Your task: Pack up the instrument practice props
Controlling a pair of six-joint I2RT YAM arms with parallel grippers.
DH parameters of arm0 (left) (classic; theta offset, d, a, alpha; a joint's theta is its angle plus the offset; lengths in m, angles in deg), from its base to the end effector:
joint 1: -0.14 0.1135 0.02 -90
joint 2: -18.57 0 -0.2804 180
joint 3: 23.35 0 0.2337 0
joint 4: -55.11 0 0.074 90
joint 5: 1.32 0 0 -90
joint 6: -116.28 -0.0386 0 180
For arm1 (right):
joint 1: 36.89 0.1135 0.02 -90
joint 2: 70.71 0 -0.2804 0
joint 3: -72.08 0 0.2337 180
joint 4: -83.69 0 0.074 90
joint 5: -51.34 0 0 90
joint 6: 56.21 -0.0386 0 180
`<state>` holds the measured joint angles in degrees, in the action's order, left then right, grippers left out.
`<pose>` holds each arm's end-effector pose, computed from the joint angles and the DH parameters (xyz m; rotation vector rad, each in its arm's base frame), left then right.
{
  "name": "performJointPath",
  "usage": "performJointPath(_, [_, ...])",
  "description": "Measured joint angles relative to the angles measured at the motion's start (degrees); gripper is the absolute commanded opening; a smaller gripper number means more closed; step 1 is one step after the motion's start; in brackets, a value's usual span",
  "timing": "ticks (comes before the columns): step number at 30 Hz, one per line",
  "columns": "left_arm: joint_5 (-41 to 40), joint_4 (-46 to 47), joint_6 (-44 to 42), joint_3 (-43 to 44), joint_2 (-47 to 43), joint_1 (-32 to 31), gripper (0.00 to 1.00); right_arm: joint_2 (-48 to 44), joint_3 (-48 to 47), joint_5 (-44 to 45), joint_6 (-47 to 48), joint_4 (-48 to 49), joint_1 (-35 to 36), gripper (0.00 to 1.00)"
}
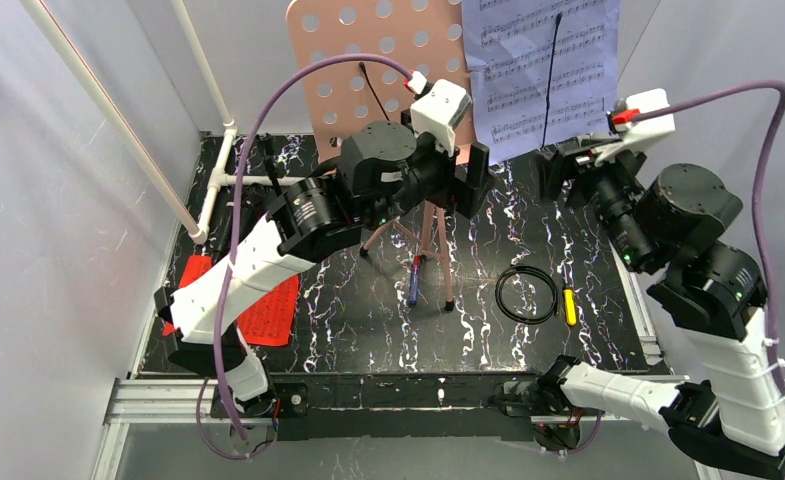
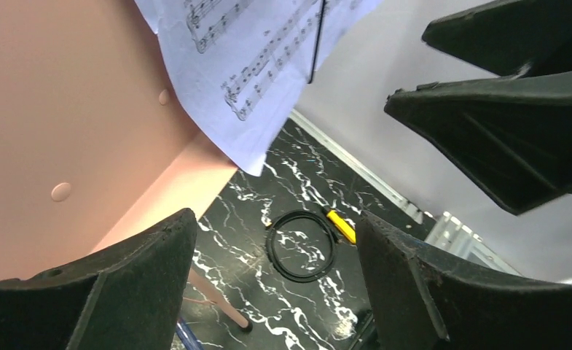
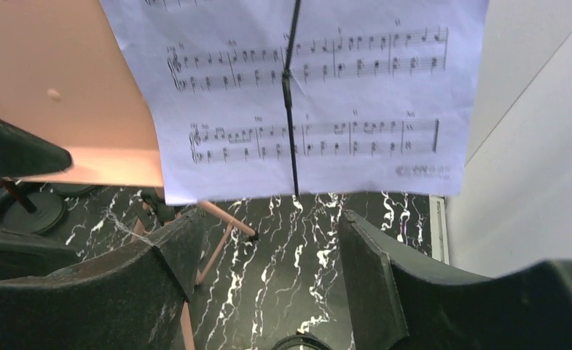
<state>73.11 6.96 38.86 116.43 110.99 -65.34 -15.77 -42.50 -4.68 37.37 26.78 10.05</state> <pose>0.1345 -0.2698 0.5640 0.5307 1.5616 -0.8416 0.0724 0.0459 0.5497 -0.1999 1.5201 0.1512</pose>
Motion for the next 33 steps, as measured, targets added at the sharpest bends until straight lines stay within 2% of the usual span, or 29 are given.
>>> performJointPath(7, [-5.38, 3.37, -0.39, 0.09, 2.69, 0.55, 0.61, 5.11, -1.6, 0.28, 2.01, 7.3, 0.0, 0.62])
performJointPath(13, [-7.48, 6.6, 0.59, 0.09, 3.87, 2.1, 0.57, 8.07, -1.6, 2.99, 4.52, 13.73, 0.0, 0.54])
performJointPath(26, [-6.82, 10.56, 6.86, -1.31, 6.51, 4.79, 0.54, 11.69, -1.62, 9.53, 12.33, 23.82, 0.0, 0.37])
performJointPath(33, [-4.9, 11.15, 9.79, -2.95, 6.51, 6.1, 0.52, 13.33, -1.75, 10.75, 15.63, 26.73, 0.0, 0.05])
